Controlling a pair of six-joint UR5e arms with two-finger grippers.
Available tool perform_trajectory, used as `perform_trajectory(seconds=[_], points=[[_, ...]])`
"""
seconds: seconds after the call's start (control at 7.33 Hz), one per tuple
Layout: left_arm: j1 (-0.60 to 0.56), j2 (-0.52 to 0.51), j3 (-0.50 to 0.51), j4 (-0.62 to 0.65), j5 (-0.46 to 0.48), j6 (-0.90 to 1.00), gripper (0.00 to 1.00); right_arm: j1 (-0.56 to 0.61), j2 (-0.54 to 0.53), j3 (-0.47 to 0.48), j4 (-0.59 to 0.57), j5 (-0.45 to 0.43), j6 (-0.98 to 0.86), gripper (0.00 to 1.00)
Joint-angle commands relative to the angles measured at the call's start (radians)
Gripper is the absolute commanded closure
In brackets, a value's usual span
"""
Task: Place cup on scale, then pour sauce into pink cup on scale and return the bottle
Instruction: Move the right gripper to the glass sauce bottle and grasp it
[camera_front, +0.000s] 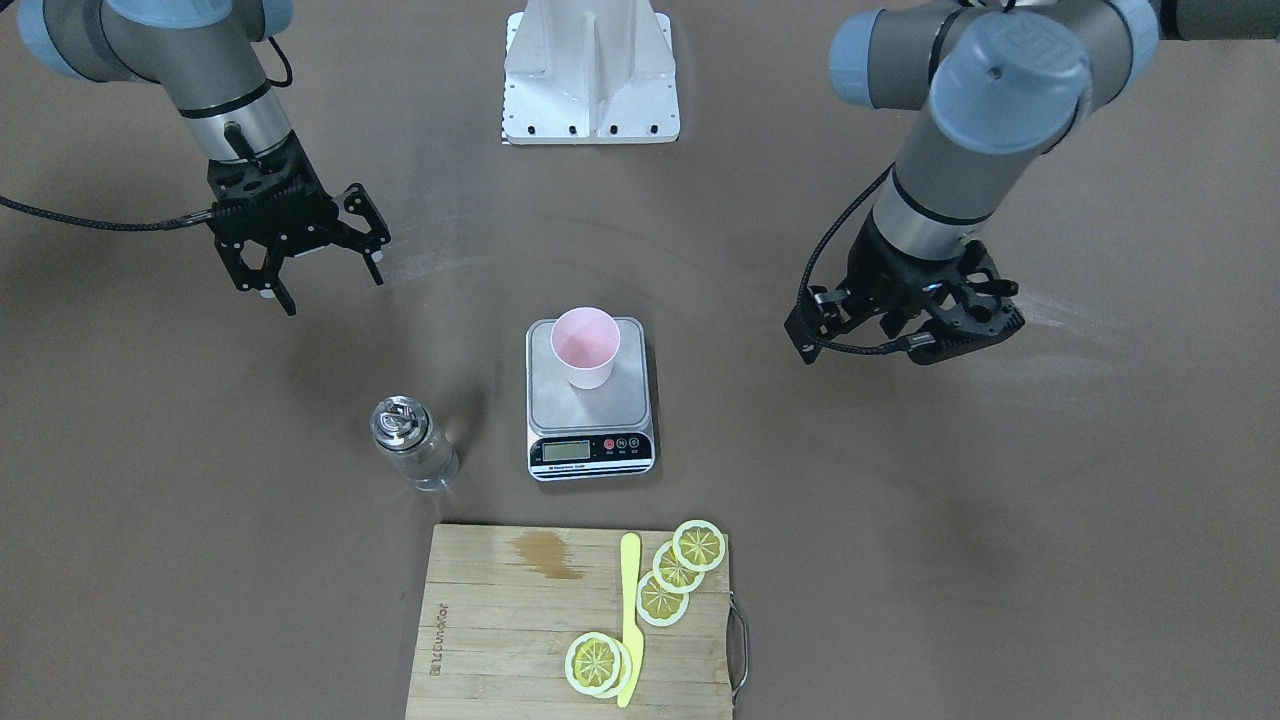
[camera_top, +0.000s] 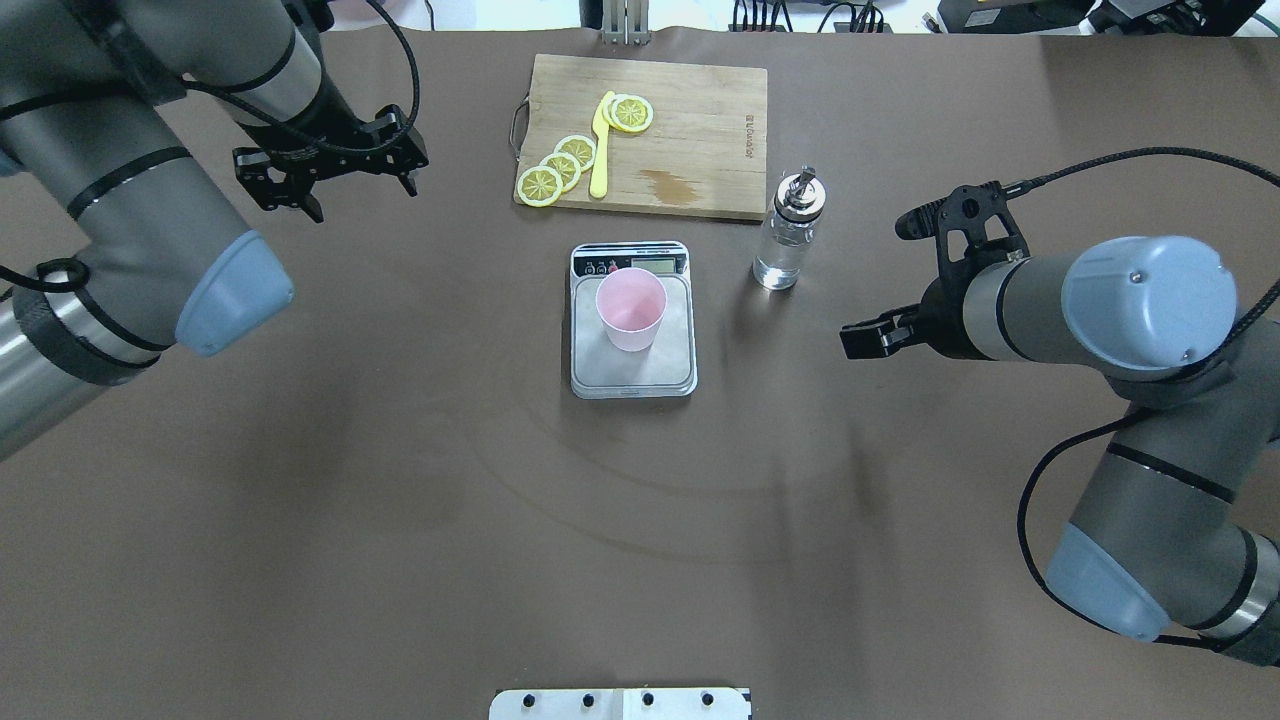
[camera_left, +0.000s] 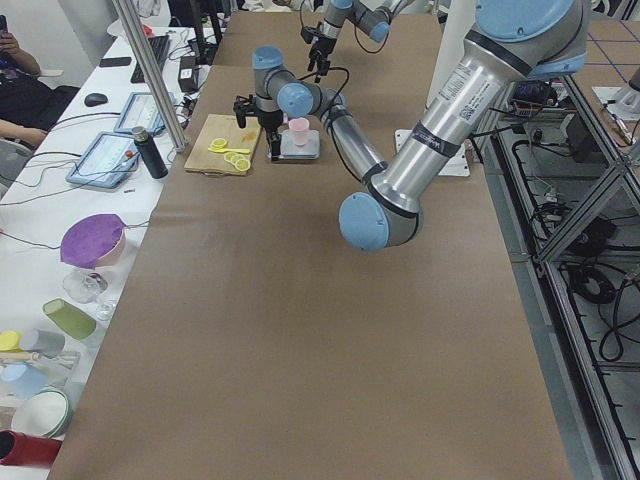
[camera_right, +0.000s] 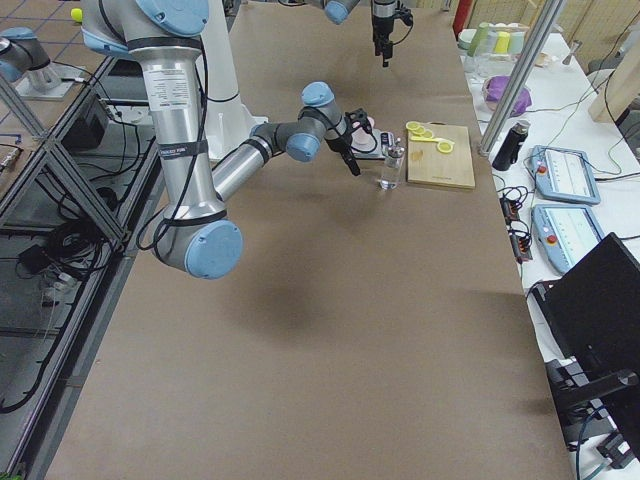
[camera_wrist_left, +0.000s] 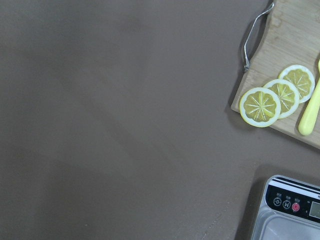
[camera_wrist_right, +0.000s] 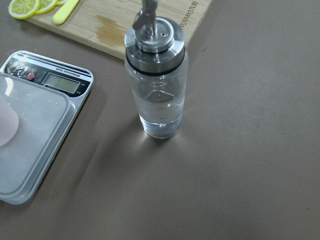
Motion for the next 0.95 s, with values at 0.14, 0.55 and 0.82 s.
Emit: perform_trajectory(seconds=[0.14, 0.55, 0.82], points=[[-0.048, 0.048, -0.037, 0.000, 0.005, 0.082, 0.01, -0.029, 0.080, -0.171, 0.194, -0.094, 0.092, 0.00], [-0.048, 0.050, -0.044, 0.002, 0.007, 0.082, 0.01, -0.036, 0.142, -0.244, 0.203, -0.209, 0.158, 0.01], [-0.046, 0.050, -0.039, 0.000, 0.007, 0.079, 0.01, -0.054, 0.135, -0.248, 0.226, -0.313, 0.155, 0.01]])
